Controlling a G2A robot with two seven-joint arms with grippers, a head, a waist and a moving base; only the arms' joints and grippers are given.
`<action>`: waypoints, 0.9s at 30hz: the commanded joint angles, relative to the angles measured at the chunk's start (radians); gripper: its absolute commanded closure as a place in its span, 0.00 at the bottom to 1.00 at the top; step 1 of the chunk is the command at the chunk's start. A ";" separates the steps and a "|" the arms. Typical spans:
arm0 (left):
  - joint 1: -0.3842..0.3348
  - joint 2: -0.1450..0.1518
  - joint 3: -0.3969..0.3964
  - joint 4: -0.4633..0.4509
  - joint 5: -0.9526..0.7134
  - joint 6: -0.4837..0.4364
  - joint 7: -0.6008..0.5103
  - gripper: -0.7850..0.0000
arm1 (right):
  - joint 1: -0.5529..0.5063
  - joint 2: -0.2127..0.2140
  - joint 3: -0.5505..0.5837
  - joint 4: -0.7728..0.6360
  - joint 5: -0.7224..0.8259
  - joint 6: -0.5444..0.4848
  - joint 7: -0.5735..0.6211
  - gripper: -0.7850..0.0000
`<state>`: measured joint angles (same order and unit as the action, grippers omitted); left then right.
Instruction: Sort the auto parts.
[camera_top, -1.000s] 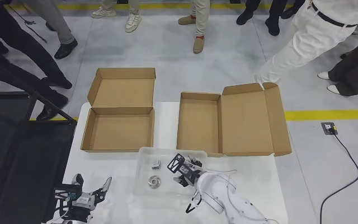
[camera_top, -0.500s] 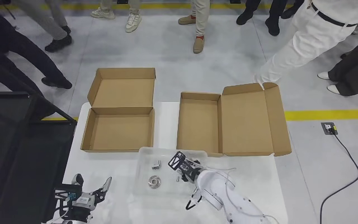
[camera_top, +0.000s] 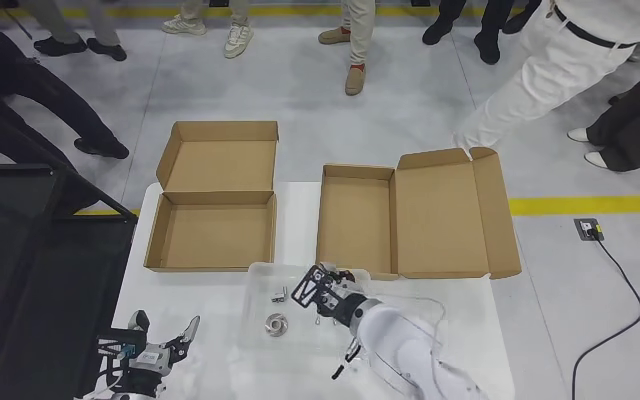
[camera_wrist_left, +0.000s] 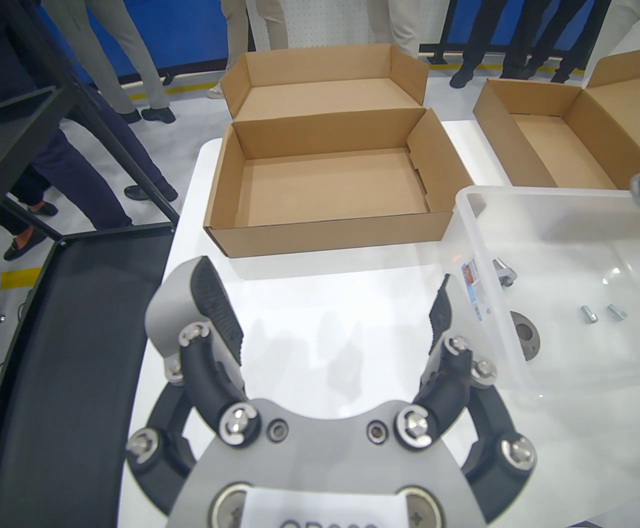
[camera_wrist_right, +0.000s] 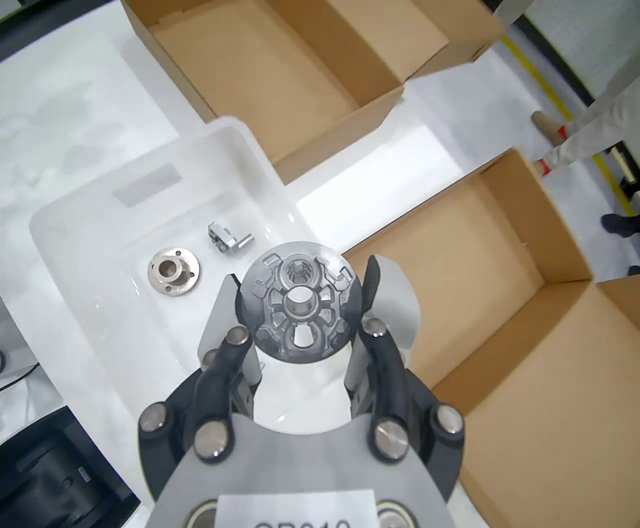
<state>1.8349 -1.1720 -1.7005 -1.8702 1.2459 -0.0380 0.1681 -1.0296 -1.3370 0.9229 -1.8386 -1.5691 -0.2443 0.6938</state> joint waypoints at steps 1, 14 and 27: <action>0.000 0.000 0.000 0.000 0.000 0.000 0.000 0.00 | 0.001 0.003 0.018 -0.051 -0.025 -0.010 -0.001 1.00; 0.000 0.000 0.000 0.000 0.000 0.000 0.000 0.00 | 0.220 -0.026 0.091 0.198 0.085 0.013 -0.167 1.00; 0.000 0.000 0.000 0.000 0.000 0.000 0.000 0.00 | 0.263 -0.035 0.080 0.280 0.088 0.014 -0.227 1.00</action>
<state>1.8349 -1.1720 -1.7005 -1.8702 1.2459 -0.0380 0.1681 -0.7663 -1.3718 1.0028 -1.5585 -1.4815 -0.2306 0.4665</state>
